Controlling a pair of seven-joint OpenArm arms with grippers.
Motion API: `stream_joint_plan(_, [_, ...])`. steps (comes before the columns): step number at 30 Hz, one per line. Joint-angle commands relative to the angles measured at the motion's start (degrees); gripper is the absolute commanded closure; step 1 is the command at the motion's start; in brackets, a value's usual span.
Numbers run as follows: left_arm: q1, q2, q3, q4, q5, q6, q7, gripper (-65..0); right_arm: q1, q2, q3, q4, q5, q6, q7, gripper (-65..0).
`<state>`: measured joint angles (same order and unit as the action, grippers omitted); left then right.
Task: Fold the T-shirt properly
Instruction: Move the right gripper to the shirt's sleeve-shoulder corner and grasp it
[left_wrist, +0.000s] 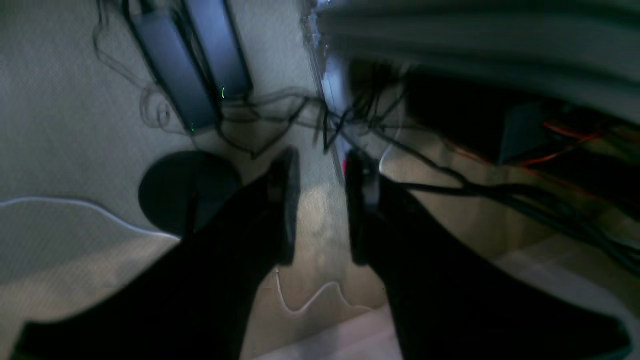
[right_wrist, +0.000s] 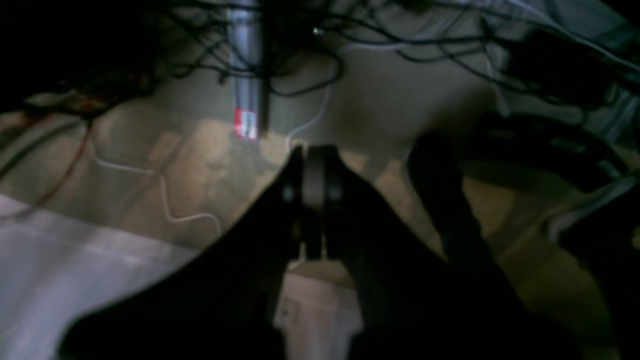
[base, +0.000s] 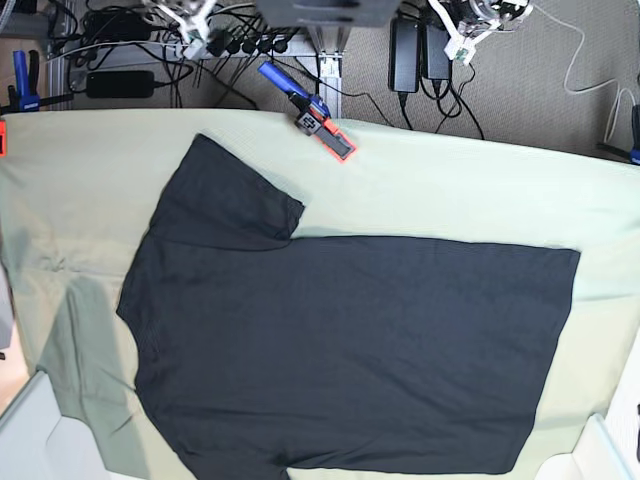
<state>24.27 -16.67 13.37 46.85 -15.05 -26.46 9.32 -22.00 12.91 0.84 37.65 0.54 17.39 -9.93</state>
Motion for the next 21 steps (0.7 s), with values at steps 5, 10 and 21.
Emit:
stream_joint_plan(5, [7.28,-2.60,-8.20,13.79,-7.15,-10.05,1.03,-16.3,-11.78,7.26,0.17,17.81,6.08,2.58,-1.07,0.0])
stream_joint_plan(10, [12.66,-4.76,-17.05,27.10,-20.57,-13.54,10.69,-16.3,-23.23,13.84,2.32,37.68,10.56,2.56,-5.66,0.0])
stream_joint_plan(21, [24.87,-6.36,-30.08,53.79,-26.12,-13.54,18.25,-16.6,-35.39,16.74,23.65,73.99,27.54,2.54,-14.08,0.0])
